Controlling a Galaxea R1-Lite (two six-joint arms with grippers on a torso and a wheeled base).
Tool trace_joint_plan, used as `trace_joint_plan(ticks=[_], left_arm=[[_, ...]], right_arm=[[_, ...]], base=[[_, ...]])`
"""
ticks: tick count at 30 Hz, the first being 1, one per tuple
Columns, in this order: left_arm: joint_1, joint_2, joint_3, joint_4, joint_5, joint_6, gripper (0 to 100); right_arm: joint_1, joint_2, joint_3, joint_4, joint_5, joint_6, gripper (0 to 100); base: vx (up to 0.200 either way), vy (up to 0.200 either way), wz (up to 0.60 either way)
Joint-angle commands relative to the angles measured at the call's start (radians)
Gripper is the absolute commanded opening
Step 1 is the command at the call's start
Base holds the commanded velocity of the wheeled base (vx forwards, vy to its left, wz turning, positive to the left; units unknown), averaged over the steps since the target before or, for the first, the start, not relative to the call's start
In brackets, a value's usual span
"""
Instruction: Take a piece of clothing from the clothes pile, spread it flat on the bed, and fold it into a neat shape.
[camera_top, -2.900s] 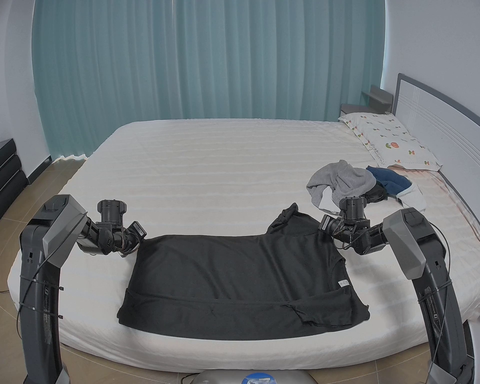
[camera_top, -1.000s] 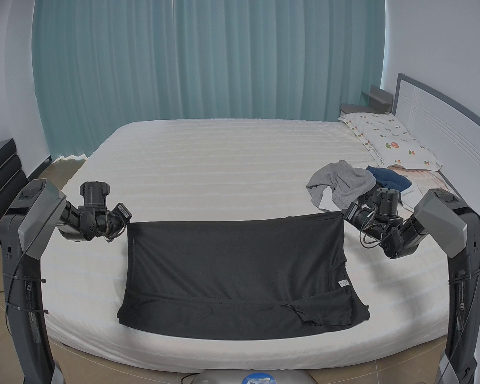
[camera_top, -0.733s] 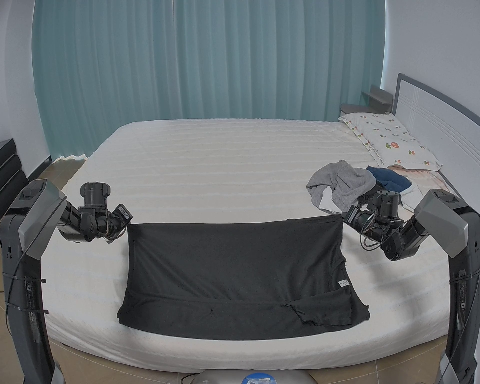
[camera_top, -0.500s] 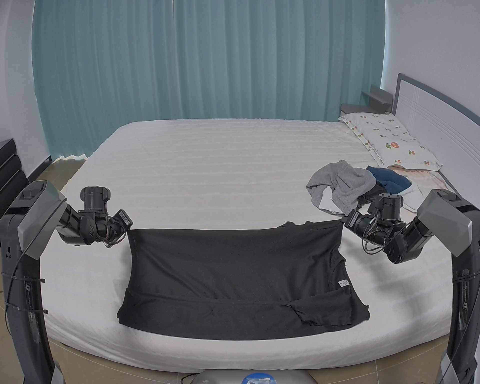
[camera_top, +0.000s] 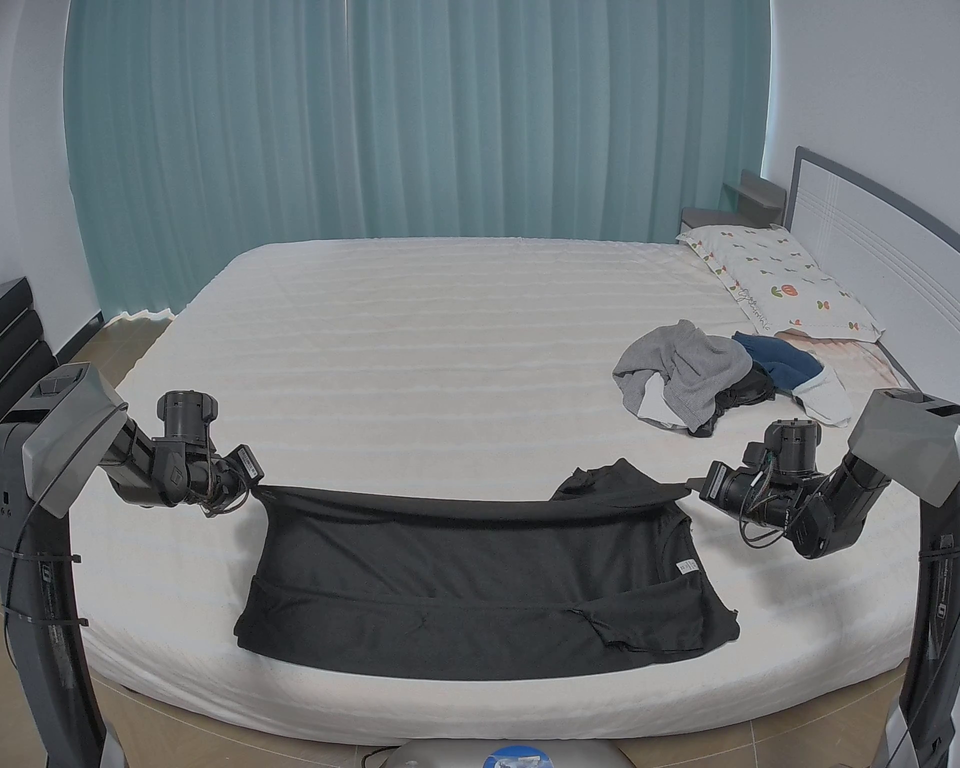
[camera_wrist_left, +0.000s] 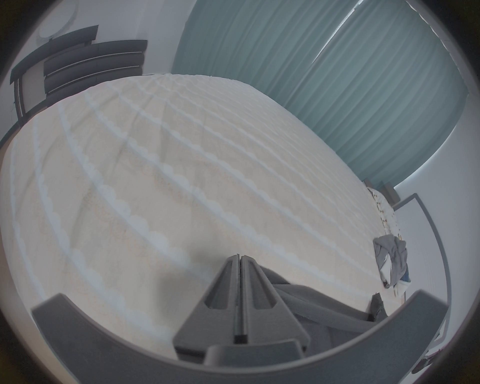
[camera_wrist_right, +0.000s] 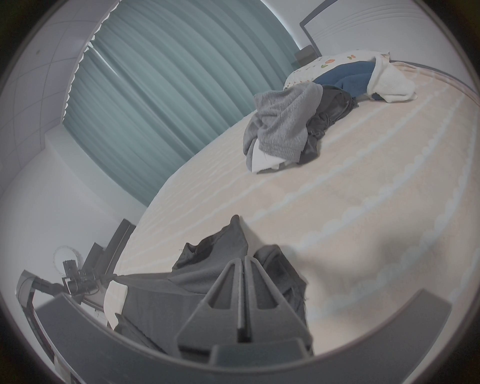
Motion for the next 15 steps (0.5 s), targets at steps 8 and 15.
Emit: trace_joint_plan(ticks=[8, 15], left_arm=[[0.005, -0.066, 0.130, -0.003, -0.003, 0.059, 0], [0.012, -0.086, 0.228, -0.029, -0.006, 0.126, 0]], right_arm=[[-0.024, -0.037, 0.177, -0.084, 0.064, -0.067, 0], [-0.045, -0.044, 0.282, -0.138, 0.087, -0.117, 0]], base=[[0.000, 0.000, 0.00], [0.000, 0.000, 0.00]])
